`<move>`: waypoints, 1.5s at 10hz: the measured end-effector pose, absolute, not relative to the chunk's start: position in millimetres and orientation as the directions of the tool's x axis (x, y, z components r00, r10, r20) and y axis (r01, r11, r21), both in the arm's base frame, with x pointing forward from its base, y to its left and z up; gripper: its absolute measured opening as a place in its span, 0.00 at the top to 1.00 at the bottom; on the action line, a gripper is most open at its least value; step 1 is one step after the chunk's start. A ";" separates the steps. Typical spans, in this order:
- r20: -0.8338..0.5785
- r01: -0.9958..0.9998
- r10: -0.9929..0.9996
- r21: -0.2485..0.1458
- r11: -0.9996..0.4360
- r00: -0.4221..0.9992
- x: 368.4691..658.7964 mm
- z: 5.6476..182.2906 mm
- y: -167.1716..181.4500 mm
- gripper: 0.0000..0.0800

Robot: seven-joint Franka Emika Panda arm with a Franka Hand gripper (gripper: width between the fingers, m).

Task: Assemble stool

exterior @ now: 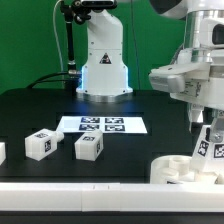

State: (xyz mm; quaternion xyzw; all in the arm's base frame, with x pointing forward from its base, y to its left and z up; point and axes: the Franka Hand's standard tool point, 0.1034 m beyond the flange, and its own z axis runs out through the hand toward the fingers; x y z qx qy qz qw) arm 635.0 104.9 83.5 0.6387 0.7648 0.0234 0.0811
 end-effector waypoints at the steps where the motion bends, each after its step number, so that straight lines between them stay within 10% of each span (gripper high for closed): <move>1: -0.094 0.973 0.981 0.139 0.182 -0.170 635.0 83.5 104.8 0.58; 9: -0.020 0.948 0.959 0.159 -0.275 0.282 634.2 82.8 102.8 0.58; 15: 0.061 0.574 0.579 0.085 -0.815 0.813 629.9 80.3 105.4 0.58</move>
Offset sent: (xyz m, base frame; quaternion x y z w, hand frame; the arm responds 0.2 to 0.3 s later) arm 0.0000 0.0000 0.0000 0.0000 0.0000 0.0000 1.0000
